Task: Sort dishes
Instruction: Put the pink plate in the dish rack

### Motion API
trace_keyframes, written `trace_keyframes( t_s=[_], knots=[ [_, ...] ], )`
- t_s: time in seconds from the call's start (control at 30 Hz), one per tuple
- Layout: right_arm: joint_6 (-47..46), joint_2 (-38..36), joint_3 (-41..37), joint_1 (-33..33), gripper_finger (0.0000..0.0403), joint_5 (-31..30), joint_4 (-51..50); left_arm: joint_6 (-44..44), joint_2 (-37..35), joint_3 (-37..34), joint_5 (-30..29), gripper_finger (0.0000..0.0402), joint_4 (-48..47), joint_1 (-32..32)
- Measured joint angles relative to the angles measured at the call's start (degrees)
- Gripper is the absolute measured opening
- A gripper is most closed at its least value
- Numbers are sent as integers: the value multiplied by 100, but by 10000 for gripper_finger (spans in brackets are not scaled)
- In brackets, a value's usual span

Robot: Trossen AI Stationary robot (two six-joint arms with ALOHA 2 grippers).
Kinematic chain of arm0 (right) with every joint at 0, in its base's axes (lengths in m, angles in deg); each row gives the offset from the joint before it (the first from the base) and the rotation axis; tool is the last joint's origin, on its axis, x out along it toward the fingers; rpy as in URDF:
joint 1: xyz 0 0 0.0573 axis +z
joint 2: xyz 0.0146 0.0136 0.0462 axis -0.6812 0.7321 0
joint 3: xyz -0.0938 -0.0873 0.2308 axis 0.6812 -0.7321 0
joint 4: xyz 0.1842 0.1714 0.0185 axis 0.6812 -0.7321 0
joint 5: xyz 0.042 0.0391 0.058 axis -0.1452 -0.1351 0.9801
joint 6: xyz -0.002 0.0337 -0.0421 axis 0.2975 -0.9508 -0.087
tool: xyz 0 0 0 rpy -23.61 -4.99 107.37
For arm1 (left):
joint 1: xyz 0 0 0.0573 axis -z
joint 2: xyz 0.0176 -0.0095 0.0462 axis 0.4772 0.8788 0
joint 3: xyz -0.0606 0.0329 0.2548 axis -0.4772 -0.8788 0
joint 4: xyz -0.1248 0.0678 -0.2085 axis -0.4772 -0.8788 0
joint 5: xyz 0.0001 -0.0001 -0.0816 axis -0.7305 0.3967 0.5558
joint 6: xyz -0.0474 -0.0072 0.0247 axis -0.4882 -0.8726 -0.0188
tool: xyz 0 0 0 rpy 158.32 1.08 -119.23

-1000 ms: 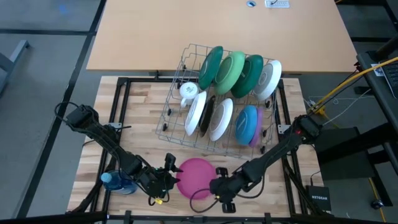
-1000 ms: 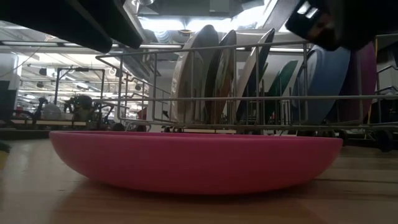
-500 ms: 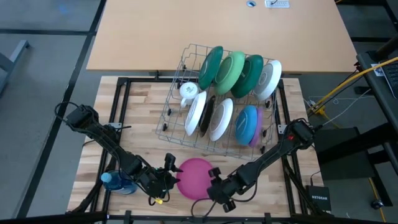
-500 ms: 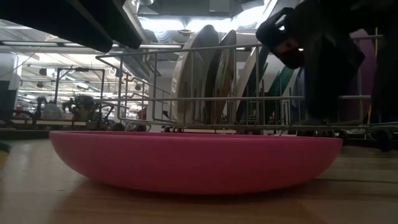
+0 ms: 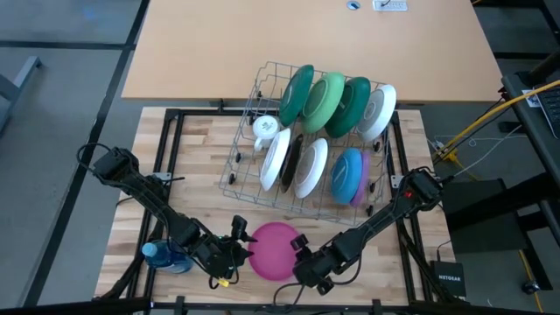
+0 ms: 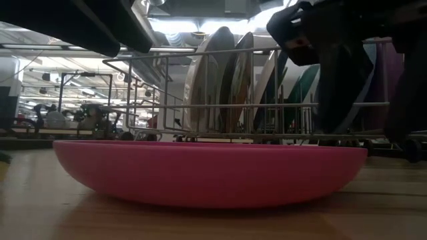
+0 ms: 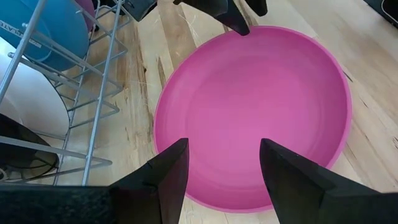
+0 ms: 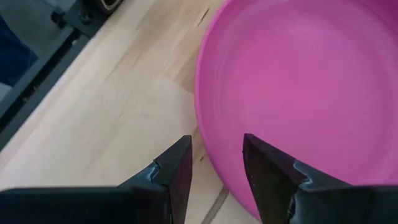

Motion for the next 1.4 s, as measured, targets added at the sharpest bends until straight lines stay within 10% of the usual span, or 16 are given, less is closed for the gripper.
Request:
trace_keyframes(
  t_s=[0.9, 1.4],
  knots=[
    [-28, 420, 0, -4, 142, -485, -157, -6, 0, 0, -1, 184, -8, -5],
    [-1211, 417, 7, -7, 21, -268, 534, -383, -1, 0, -3, 184, 23, 57]
  ],
)
